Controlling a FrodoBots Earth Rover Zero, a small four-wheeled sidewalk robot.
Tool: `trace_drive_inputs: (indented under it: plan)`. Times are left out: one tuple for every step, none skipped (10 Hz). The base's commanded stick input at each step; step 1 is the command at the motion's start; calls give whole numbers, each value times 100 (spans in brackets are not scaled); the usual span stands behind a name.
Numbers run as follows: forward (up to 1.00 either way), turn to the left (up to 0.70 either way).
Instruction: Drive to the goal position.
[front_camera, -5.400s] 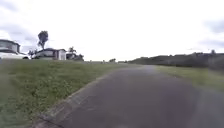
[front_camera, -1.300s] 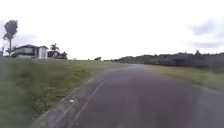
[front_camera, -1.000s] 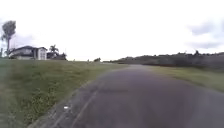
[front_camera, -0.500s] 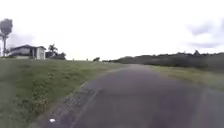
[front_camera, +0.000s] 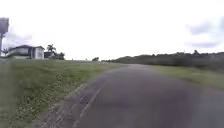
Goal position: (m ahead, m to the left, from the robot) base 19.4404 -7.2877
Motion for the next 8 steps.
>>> trace_drive_inputs:
  plan:
    - [70,-31]
    - [70,-31]
    - [70,-23]
    - [70,-14]
    - [70,-5]
    - [70,0]
    - [70,0]
    - [70,0]
